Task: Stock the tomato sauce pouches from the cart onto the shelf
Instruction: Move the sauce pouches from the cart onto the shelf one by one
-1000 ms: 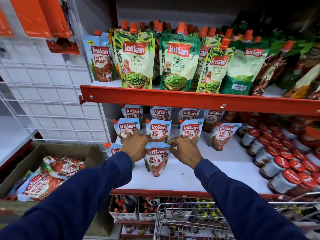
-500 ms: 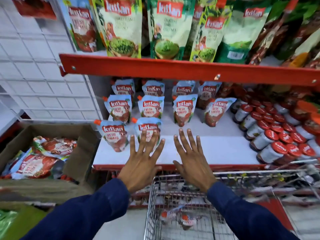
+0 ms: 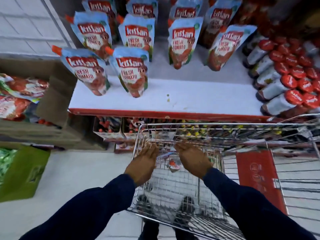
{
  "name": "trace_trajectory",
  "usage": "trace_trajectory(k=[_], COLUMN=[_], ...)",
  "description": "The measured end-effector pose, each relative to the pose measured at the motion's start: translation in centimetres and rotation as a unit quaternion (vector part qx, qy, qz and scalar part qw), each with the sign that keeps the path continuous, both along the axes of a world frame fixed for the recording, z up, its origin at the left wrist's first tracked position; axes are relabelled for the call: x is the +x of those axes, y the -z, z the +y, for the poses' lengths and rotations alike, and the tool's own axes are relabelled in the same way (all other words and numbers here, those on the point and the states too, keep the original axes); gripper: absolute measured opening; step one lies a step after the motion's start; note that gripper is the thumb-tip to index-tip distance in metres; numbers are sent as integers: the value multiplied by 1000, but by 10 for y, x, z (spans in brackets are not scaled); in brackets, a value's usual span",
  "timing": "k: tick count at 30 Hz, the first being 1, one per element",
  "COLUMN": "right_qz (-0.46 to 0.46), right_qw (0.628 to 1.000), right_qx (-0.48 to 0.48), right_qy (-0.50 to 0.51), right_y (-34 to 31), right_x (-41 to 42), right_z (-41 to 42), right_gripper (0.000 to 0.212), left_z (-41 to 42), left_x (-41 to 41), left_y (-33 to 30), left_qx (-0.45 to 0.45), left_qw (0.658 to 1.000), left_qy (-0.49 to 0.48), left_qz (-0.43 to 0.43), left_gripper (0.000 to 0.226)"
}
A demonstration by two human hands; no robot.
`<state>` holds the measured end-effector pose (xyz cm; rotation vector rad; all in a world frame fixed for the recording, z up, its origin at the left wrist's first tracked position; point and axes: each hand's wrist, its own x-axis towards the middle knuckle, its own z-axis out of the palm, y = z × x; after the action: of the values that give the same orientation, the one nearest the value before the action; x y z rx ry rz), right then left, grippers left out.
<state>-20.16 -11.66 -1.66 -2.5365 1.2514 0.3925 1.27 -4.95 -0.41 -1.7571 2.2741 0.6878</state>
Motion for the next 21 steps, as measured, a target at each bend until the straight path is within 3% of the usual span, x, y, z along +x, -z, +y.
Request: trace_trajectory(k=[7, 11, 17, 21], right_qz=[-5, -21, -44, -99], right_qw=[997, 997, 997, 994], right_qx=[52, 49, 43, 30], right_qy=[52, 54, 41, 43], right_y=[24, 36, 34, -6], right_x=[20, 27, 23, 16], right_z=[-13, -22, -32, -35], right_gripper=[27, 18, 17, 20], left_z=[-7, -15, -13, -11], left_x=[-18, -23, -23, -19], left_y=[35, 34, 33, 9], left_qx=[11, 22, 1, -53], left_qw=[997, 991, 983, 976], left_qy=[-77, -129, -183, -208], left_qz=[13, -6, 10, 45], left_gripper=[44, 27, 23, 35])
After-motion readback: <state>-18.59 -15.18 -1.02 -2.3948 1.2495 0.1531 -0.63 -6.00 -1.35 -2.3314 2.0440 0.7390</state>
